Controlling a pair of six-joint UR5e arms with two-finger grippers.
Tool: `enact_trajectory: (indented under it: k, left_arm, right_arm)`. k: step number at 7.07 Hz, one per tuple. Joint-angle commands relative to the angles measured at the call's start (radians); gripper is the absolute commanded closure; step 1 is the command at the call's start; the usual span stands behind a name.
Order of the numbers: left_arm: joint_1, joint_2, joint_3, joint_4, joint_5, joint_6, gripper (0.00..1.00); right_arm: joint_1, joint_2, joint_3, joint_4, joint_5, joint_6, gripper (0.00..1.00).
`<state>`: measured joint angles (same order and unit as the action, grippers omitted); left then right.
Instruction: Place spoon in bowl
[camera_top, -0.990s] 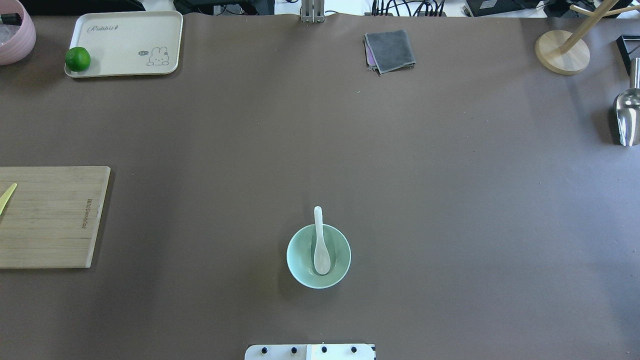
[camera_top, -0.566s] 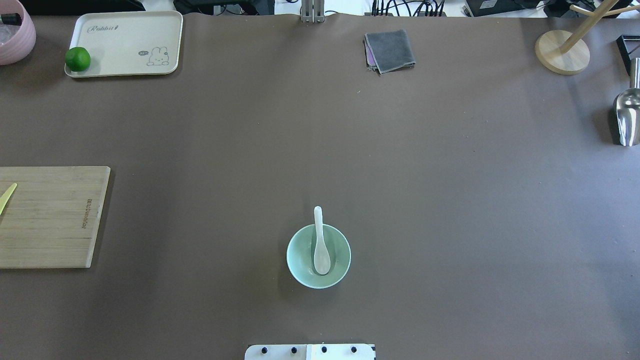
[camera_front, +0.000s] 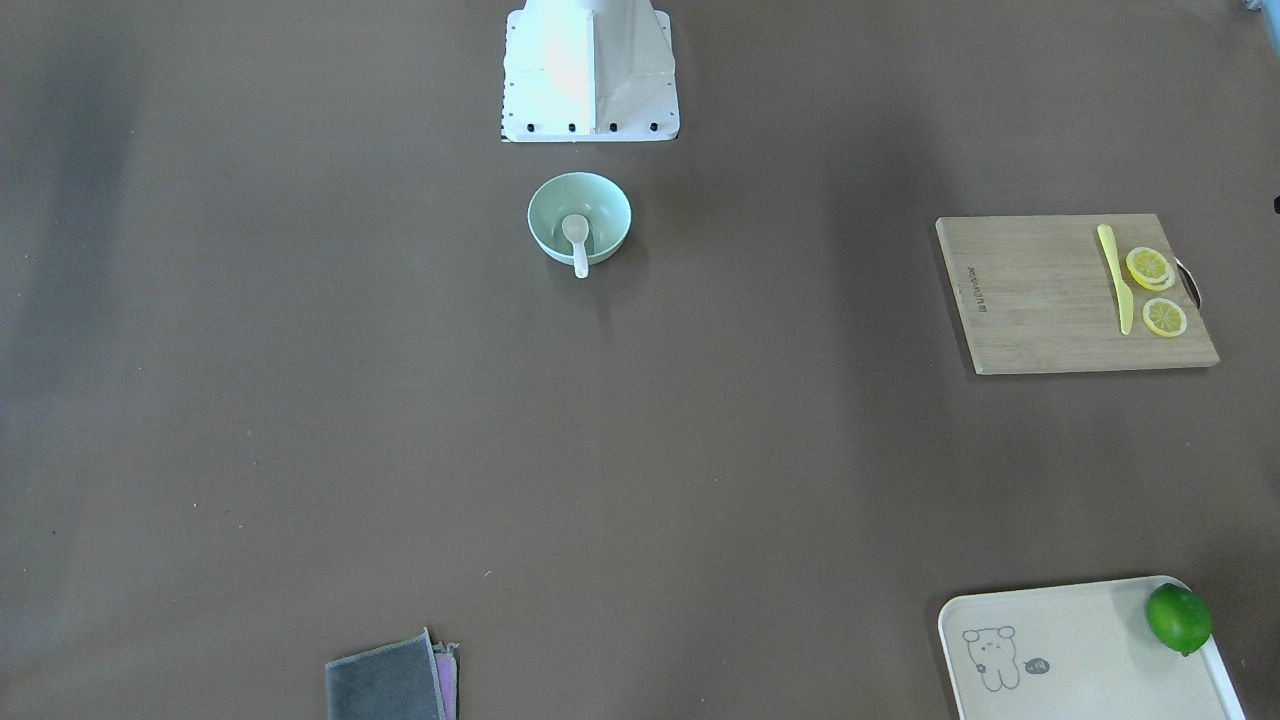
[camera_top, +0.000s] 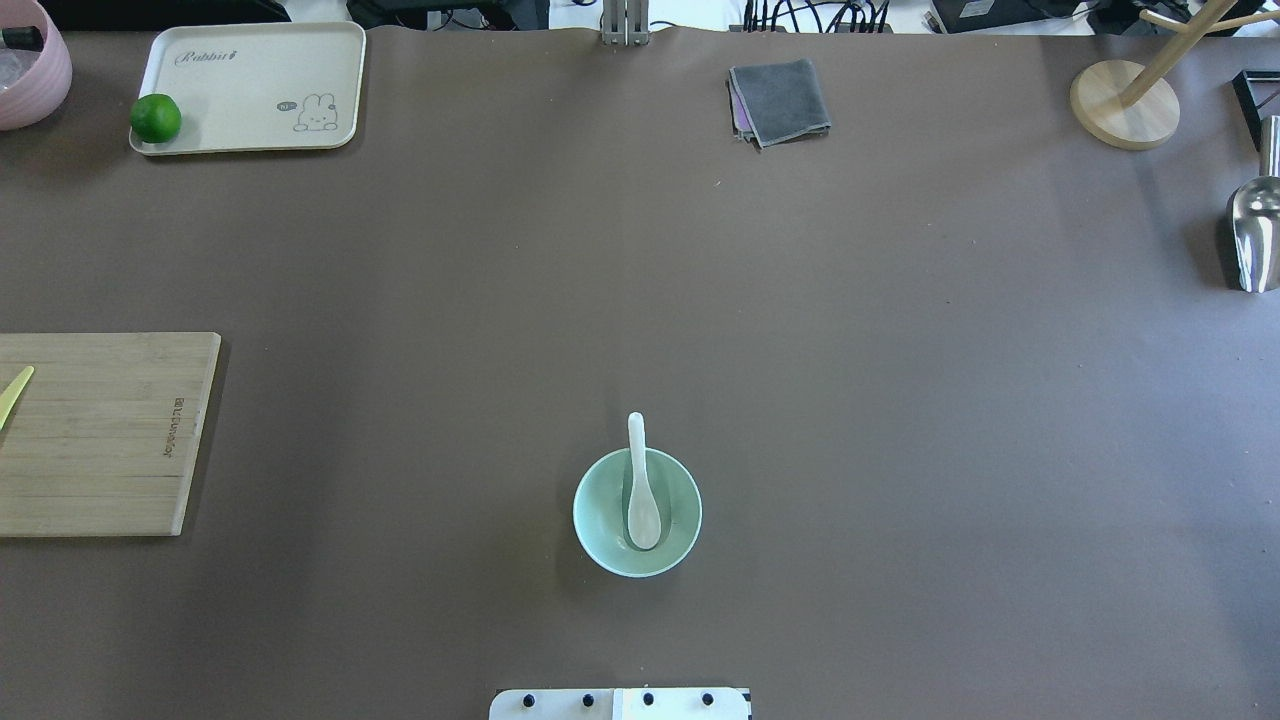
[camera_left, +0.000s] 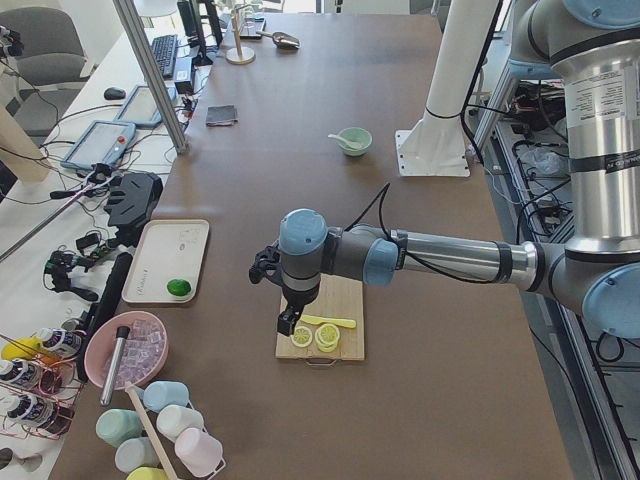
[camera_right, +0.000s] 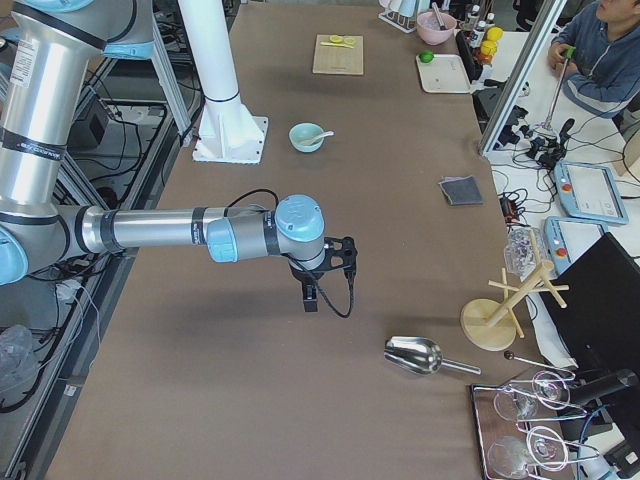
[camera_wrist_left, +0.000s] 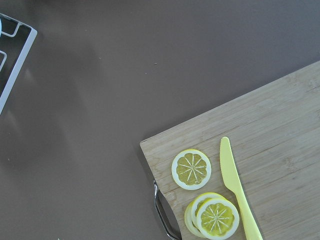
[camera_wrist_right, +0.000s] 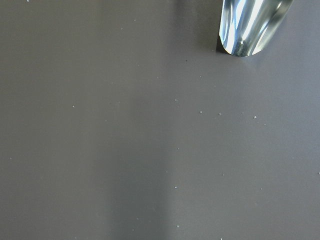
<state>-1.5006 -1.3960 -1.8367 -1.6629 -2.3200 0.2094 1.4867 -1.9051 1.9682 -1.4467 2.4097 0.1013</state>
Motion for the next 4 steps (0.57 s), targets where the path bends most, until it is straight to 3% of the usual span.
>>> enact_trajectory:
  k: [1, 4]
  left_arm:
    - [-0.001, -0.002, -0.003, -0.004, -0.068, -0.138, 0.02]
    - [-0.001, 0.000, -0.007, -0.008, -0.070, -0.136, 0.02]
  right_arm:
    - [0.000, 0.006, -0.003, -0.001, 0.002, 0.000, 0.00]
    - [0.006, -0.003, 0.000, 0.000, 0.022, 0.000, 0.00]
